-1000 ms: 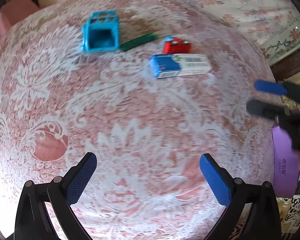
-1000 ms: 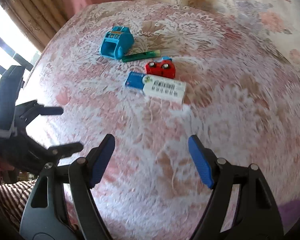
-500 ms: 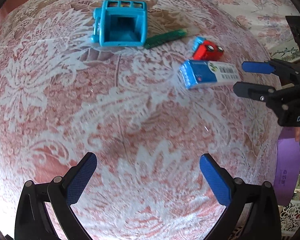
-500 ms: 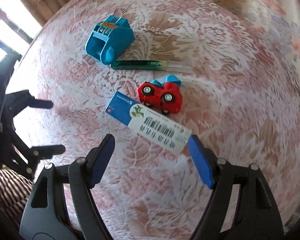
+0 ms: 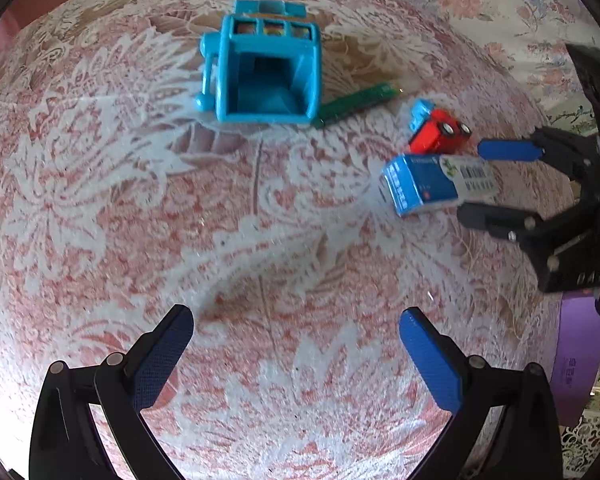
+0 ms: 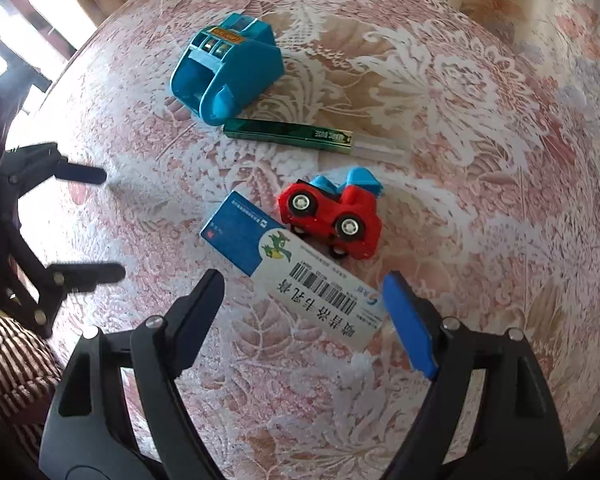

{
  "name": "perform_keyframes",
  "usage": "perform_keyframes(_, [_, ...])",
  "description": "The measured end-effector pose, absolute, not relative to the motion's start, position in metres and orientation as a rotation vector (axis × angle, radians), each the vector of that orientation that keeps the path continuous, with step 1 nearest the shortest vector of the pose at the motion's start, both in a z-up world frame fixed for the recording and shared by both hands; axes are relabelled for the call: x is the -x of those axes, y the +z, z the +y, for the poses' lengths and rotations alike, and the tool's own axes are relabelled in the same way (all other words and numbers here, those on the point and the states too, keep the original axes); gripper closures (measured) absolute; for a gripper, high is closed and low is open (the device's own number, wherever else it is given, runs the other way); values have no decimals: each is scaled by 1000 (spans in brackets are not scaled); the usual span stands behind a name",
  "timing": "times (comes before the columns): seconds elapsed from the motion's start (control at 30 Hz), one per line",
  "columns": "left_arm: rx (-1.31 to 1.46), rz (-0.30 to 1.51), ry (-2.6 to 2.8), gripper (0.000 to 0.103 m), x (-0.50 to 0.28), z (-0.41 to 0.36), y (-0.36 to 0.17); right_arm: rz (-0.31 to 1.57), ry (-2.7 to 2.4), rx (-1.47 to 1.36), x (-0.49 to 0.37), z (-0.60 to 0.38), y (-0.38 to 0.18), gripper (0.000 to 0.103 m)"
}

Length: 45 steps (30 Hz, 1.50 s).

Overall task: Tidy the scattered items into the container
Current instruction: 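Reach the left tool to the blue toy while the right tool reaches the medicine box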

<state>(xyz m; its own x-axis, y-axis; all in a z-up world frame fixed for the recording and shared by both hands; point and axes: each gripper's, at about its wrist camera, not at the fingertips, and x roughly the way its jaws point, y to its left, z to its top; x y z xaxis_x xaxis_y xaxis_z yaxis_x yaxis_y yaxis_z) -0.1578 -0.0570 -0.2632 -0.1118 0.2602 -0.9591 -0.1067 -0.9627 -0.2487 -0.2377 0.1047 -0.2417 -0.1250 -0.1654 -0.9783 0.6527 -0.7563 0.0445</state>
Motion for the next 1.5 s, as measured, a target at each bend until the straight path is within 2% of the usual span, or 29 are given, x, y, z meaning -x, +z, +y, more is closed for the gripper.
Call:
perform_keyframes(0.23, [1903, -182, 2202, 0, 172, -63, -260, 621, -1915, -1581, 239, 97, -248, 21])
perform_keyframes(0.3, [1889, -214, 2212, 0, 181, -68, -257, 647, -1912, -1577, 240, 94, -250, 31])
perform_keyframes(0.4, [1851, -251, 2241, 0, 197, -68, -249, 660, -1919, -1567, 238, 89, -250, 37])
perform_keyframes(0.53, [1797, -257, 2299, 0, 226, -63, -237, 645, -1937, -1574, 236, 88, -250, 41])
perform_keyframes(0.83, [1785, -136, 2417, 0, 269, -68, -238, 513, -1988, -1634, 241, 95, -253, 45])
perform_keyframes(1.03, [1809, -145, 2419, 1, 278, -82, -250, 492, -2001, -1646, 247, 93, -253, 45])
perform_keyframes(1.17, [1797, -151, 2394, 11, 276, -81, -254, 448, -2002, -1662, 254, 92, -253, 41])
perform_keyframes(1.23, [1803, -142, 2381, 14, 274, -79, -256, 425, -1998, -1666, 257, 91, -253, 36])
perform_keyframes(1.37, [1790, -88, 2398, 16, 271, -76, -257, 454, -1984, -1664, 260, 82, -254, 27])
perform_keyframes(1.5, [1783, -75, 2407, 25, 273, -76, -256, 479, -1986, -1658, 264, 78, -254, 30])
